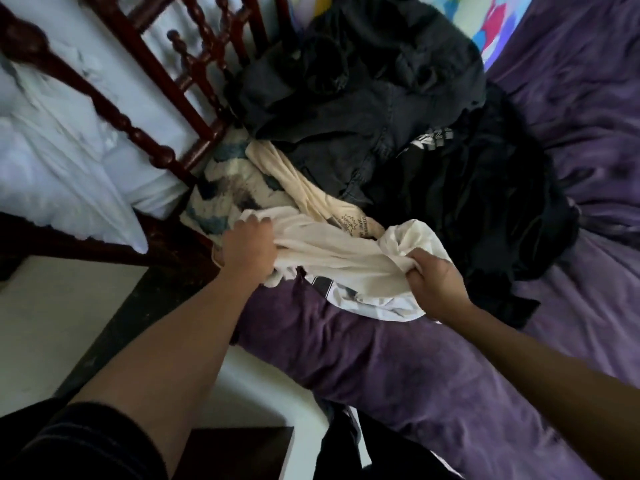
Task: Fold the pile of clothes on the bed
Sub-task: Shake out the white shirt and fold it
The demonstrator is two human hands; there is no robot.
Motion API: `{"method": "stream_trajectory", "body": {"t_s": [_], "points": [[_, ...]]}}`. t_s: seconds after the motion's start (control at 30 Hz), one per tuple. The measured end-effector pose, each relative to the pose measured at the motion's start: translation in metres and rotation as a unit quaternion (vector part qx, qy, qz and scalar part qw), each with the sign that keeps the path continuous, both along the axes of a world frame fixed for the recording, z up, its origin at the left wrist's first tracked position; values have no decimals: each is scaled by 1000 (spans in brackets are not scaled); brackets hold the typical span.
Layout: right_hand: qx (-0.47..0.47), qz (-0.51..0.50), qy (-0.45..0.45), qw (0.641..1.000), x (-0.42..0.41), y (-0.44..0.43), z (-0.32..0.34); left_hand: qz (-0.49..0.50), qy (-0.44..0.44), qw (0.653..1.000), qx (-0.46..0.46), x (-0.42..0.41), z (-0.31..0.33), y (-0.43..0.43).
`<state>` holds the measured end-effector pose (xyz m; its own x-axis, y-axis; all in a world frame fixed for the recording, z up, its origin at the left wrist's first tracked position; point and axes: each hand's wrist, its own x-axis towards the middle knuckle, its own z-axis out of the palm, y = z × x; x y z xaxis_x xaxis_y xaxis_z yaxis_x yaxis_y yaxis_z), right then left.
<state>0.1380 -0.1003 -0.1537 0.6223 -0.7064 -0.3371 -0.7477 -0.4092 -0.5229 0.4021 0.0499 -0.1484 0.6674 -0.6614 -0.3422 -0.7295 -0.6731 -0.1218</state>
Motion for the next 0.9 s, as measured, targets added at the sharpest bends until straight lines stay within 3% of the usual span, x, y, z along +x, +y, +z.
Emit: {"method": "stream_trajectory", "body": {"t_s": [0.1, 0.17, 0.3, 0.4, 0.5, 0.6, 0.8, 0.9], "points": [[9, -43, -70, 997, 12, -14, 39, -11, -3, 999, -45, 0, 37, 6], [10, -79, -136, 987, 17, -25, 72, 7, 66, 989, -134, 7, 68, 3], [19, -130, -241, 962, 15, -41, 146, 46, 200, 930, -306, 20, 152, -9], [-18, -88, -286, 954, 3, -43, 210, 78, 286, 876, -380, 15, 215, -16], [-79, -29, -300, 950, -19, -46, 275, 94, 311, 833, -449, -1, 269, -27], [-147, 0, -259, 955, -43, -50, 334, 76, 304, 794, -521, -22, 328, -39], [-303, -101, -237, 918, -91, -70, 432, -112, 239, 840, -475, -54, 441, -50], [-290, -152, -265, 907, -119, -77, 467, -195, 250, 826, -466, -73, 490, -50]]}}
